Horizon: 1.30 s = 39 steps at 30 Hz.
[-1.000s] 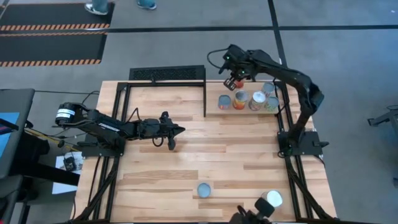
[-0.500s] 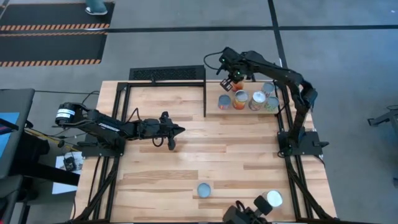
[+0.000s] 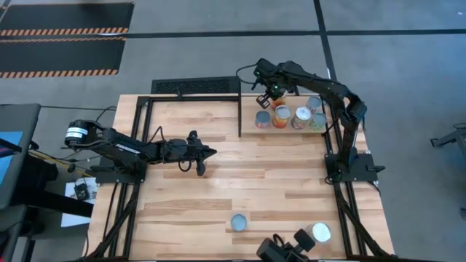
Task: Pick and place cans onto a shelf
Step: Put the large canned corn on the shelf aligned with the other large canned corn, then put the canned peaches on the shelf aligned with the other canned peaches
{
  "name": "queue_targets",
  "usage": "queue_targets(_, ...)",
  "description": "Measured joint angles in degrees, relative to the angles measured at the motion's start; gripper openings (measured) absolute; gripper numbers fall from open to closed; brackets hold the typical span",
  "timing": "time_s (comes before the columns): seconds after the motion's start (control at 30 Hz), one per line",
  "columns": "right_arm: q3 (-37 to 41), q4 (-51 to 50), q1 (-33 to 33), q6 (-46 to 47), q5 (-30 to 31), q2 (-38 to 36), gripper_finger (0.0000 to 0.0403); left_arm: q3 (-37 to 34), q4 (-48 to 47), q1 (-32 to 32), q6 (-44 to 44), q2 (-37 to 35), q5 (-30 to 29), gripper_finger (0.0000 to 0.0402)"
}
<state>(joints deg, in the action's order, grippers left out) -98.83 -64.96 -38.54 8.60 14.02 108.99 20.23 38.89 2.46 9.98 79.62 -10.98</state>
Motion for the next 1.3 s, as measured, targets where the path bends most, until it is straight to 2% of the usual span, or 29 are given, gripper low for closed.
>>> queue_targets(0.4, 0.00, -1.73, 0.57, 1.12, -0.63, -0.09, 0.0013, 0.00, 0.02, 0.00, 0.19, 0.02, 0.04, 0.0006)
queue_targets(0.8, 0.07, -2.50, 0.57, 1.69, -0.87, -0.09, 0.0054, 0.00, 0.02, 0.00, 0.19, 0.02, 0.07, 0.0006)
queue_targets(1.07, -0.14, -2.91, 0.71, 1.62, -0.81, -0.09, 0.0064, 0.00, 0.02, 0.00, 0.17, 0.02, 0.07, 0.0006)
queue_targets(1.17, -2.21, -5.79, 1.53, 1.05, 0.81, -0.12, 0.0064, 0.00, 0.02, 0.00, 0.27, 0.02, 0.07, 0.0006)
queue_targets(1.3, -6.20, -10.26, 4.07, 0.18, 6.01, -1.00, 0.0060, 0.00, 0.26, 0.00, 0.36, 0.02, 0.07, 0.0006)
